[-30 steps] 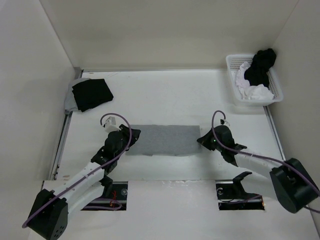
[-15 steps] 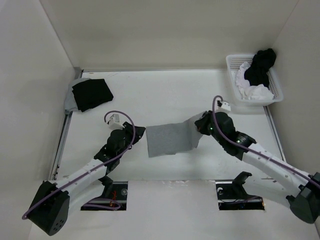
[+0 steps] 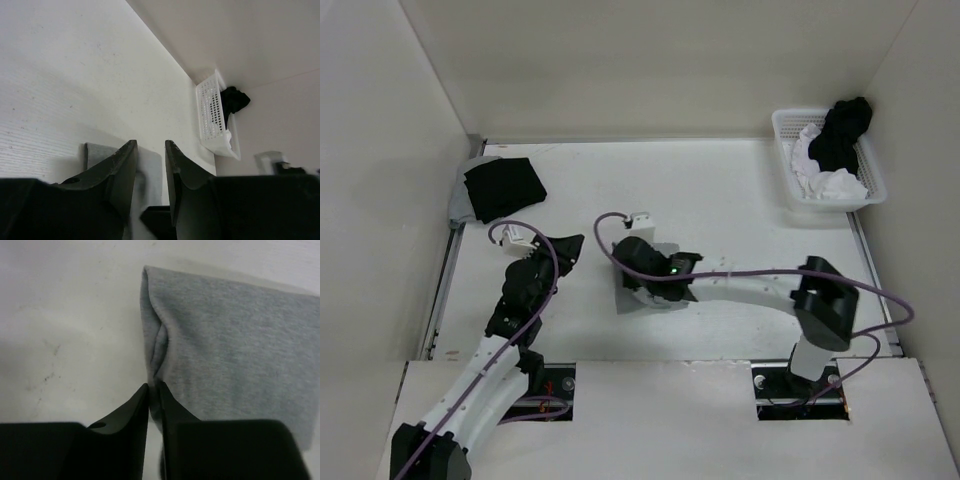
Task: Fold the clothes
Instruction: Fold the tank top
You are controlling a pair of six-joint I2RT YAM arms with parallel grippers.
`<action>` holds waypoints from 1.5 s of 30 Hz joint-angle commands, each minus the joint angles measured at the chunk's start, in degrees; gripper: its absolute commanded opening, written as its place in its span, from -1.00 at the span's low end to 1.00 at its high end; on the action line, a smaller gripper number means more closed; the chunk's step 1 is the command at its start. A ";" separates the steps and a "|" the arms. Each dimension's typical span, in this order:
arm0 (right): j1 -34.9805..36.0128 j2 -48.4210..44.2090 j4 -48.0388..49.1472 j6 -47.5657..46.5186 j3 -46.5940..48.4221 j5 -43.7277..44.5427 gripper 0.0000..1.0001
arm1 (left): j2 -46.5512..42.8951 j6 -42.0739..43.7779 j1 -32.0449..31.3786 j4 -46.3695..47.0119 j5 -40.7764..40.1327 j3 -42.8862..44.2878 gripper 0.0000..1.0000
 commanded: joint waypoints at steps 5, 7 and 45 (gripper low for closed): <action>4.30 6.64 0.23 2.73 8.39 -1.21 -0.39 | -1.87 0.23 5.60 -0.68 5.96 0.95 -0.45; 4.30 2.70 1.89 2.73 4.80 -0.69 -0.28 | -0.38 0.23 5.52 -0.15 6.48 0.94 -0.44; -43.68 -35.73 50.77 5.19 -52.18 -16.77 0.09 | 22.04 11.74 -1.95 -10.35 -7.05 4.72 -0.21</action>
